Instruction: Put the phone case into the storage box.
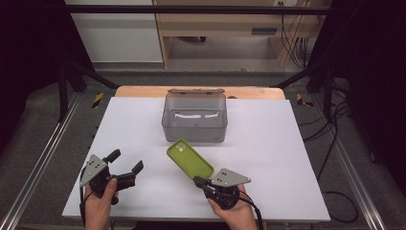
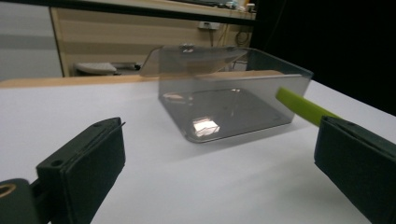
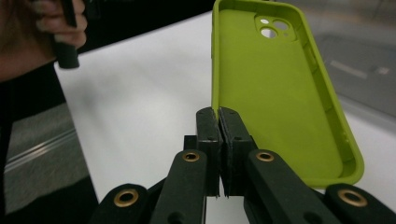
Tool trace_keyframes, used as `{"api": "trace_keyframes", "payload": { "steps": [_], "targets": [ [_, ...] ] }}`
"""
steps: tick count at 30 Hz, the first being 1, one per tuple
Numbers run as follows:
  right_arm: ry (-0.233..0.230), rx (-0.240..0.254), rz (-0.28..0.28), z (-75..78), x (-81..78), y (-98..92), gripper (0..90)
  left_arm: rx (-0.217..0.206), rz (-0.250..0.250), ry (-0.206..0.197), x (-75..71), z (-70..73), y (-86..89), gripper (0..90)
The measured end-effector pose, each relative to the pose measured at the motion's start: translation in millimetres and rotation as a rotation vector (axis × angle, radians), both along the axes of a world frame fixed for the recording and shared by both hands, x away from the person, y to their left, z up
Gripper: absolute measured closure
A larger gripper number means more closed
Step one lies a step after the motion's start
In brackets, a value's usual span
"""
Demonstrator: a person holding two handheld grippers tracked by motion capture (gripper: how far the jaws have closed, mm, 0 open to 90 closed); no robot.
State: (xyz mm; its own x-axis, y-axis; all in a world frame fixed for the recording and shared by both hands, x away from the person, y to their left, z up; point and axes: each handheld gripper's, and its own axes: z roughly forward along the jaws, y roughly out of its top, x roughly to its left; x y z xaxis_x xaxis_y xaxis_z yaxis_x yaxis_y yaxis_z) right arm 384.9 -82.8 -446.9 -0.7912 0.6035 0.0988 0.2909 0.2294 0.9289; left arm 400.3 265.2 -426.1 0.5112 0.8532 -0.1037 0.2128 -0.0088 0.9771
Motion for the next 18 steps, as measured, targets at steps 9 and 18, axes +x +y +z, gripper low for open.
{"api": "trace_keyframes", "payload": {
  "steps": [9,18],
  "targets": [
    [-0.077,0.083,-0.073,17.8,18.8,-21.6,87.9,0.01,-0.056,0.012,13.3,18.2,-41.5,1.3],
    [-0.103,0.133,-0.105,25.5,39.1,-20.0,87.9,-0.029,-0.056,-0.013,40.6,43.6,-69.3,1.4]
  ]
}}
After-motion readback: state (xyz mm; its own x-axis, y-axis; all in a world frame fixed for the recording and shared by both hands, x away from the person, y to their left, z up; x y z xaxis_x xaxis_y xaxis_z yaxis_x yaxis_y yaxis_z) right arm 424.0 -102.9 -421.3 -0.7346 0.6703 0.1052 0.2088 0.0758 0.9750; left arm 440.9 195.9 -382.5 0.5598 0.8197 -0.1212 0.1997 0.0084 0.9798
